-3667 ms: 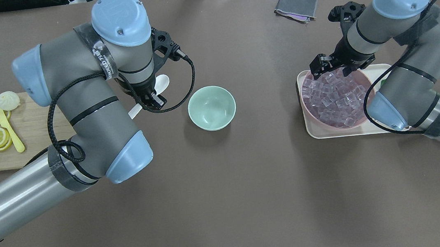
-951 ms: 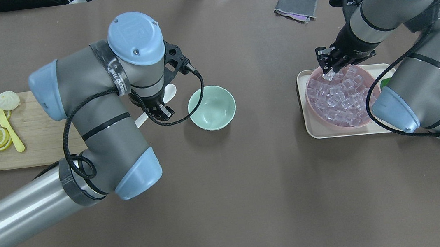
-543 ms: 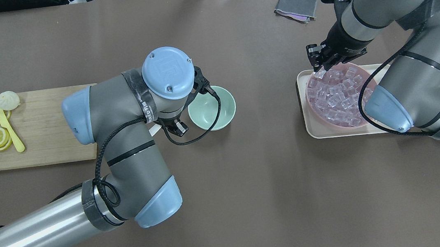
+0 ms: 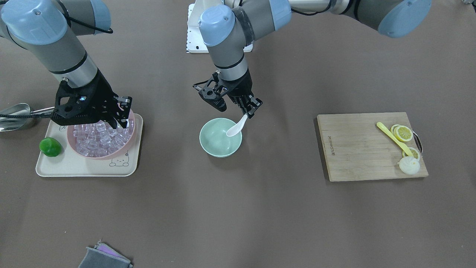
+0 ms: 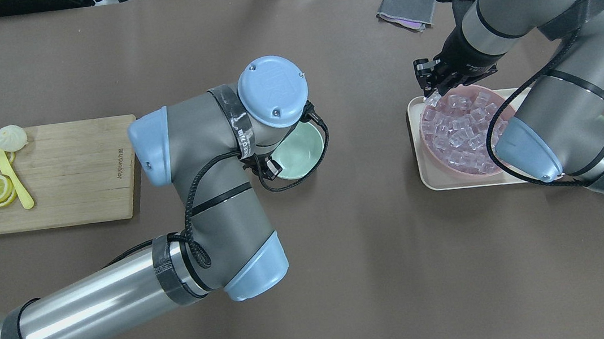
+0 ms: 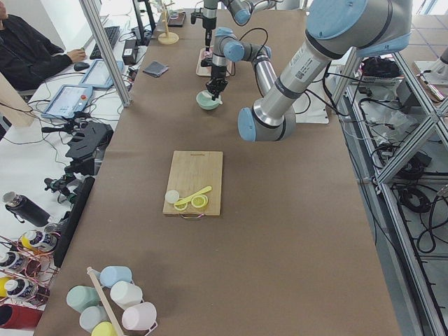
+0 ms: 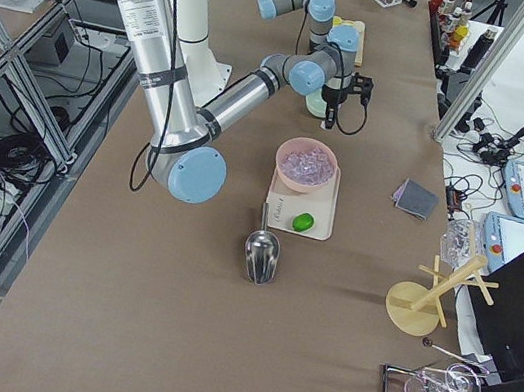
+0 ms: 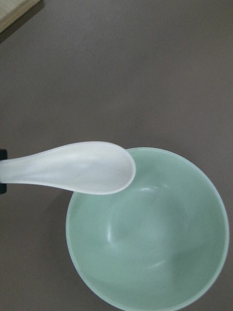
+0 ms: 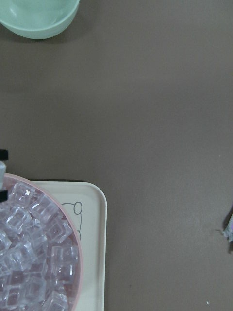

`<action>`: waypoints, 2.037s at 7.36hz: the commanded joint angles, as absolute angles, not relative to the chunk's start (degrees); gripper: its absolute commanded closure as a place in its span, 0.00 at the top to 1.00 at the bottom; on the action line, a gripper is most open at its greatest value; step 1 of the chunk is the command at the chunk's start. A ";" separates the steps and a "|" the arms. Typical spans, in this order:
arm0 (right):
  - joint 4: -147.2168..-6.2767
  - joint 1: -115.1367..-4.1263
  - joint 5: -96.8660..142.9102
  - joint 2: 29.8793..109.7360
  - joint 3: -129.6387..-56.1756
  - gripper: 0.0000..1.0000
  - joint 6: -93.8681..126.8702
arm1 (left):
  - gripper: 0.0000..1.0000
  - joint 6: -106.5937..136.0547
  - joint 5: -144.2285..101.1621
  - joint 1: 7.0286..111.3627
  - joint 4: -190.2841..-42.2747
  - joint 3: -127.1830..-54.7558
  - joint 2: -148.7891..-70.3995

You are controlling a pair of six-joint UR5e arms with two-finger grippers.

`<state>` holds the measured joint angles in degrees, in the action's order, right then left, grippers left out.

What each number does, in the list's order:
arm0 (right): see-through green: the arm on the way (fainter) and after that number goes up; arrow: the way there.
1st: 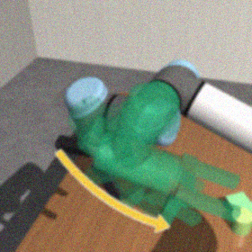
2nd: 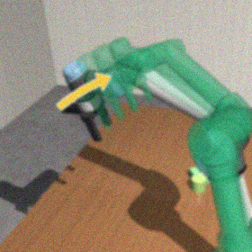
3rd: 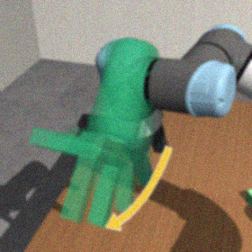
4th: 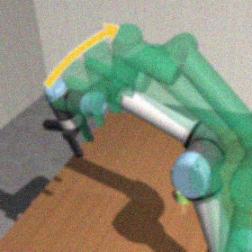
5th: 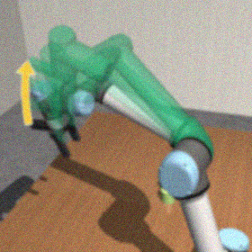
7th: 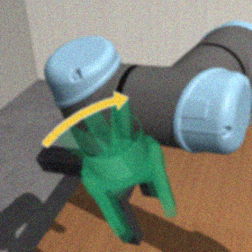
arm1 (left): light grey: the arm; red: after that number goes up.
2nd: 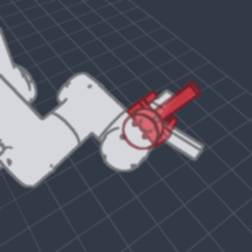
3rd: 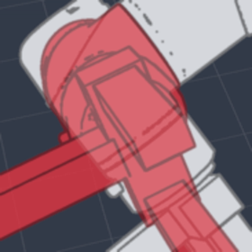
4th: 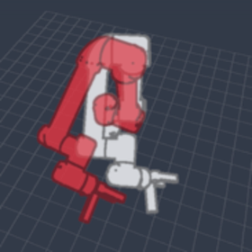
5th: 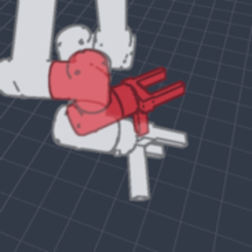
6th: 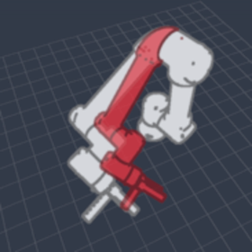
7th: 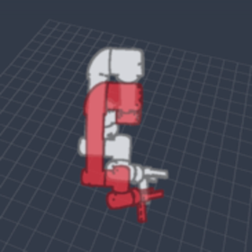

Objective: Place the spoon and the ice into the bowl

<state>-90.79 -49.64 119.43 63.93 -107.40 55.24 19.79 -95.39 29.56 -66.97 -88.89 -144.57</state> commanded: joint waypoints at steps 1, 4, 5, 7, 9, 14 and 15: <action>-90.79 -49.57 119.36 63.81 -107.40 0.00 55.55 | 0.00 20.73 -94.83 29.62 -67.32 -84.84 -148.25; -90.79 -49.66 119.44 63.81 -107.31 0.00 55.55 | 0.97 25.38 -94.75 29.53 -71.70 -79.72 -150.47; -90.79 -49.66 119.36 63.90 -107.23 0.00 55.55 | 0.97 25.49 -94.75 29.62 -71.72 -79.89 -150.29; -90.79 -49.57 119.36 63.29 -107.14 0.00 55.55 | 0.98 24.61 -94.83 30.49 -71.28 -82.42 -148.81; -90.79 -49.57 119.36 60.66 -106.70 0.00 57.46 | 0.98 24.61 -95.36 35.83 -72.06 -98.08 -136.13; -83.10 -40.63 112.97 48.79 -93.54 0.00 68.52 | 0.98 25.66 -100.63 54.21 -76.80 -102.04 -130.61; -81.84 -37.73 109.20 46.87 -90.30 0.00 69.08 | 0.98 25.40 -102.98 55.79 -79.08 -102.22 -128.43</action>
